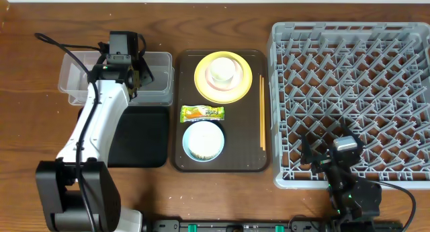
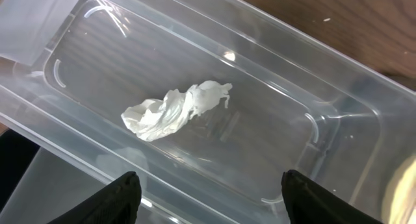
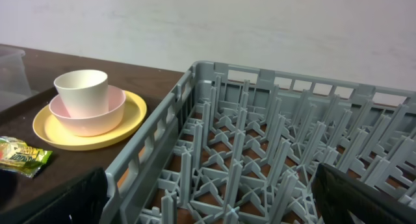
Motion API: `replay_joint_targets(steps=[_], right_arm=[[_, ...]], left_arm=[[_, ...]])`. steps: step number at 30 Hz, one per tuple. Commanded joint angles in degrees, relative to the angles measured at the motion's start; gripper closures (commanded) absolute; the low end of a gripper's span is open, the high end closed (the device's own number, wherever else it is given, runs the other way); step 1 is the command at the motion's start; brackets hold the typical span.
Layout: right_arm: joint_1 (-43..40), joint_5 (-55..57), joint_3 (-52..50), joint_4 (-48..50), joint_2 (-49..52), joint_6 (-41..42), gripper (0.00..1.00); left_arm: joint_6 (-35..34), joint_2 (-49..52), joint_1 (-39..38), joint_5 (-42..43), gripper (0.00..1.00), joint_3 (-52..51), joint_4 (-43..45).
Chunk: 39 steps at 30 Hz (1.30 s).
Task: Sort waste into correct bins and load items into the dishwasher rack
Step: 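Release the tissue into the clear plastic bin with the left gripper, then move the left gripper back over the yellow-green snack wrapper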
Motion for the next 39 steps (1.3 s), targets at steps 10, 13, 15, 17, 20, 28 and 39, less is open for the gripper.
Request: replay_joint_targets(steps=[10,13,15,17,20,28,39], right_arm=[[-0.3,0.3,-0.1,-0.2,0.0,0.2,0.01],[-0.3,0.3,-0.1,-0.2,0.0,0.2,0.01],[-0.3,0.3,-0.1,-0.2,0.1,0.2,0.01],[-0.3,0.3,-0.1,-0.2,0.0,0.2,0.01],[-0.3,0.3,-0.1,-0.2,0.1,0.2,0.01],[-0.3,0.3,-0.1,-0.2,0.1,0.2,0.01],[-0.3,0.3,-0.1,-0.2,0.0,0.2,0.01]], left_arm=[[-0.9,-15.0,0.1,7.8,0.27,0.1,-1.6],[-2.5,-18.2,0.1,11.2,0.27,0.1,-3.5],[-4.0,-19.6,0.1,14.4,0.27,0.1,-5.4],[-5.2,-20.3,0.1,18.3,0.27,0.1,-7.6],[-5.1,-20.2,0.1,22.2,0.27,0.1,-10.7],[-5.0,-20.1,-5.3,24.7,0.28,0.0,-20.0],[-5.3,-14.4,-25.1,17.2,0.38,-0.4,-20.2]])
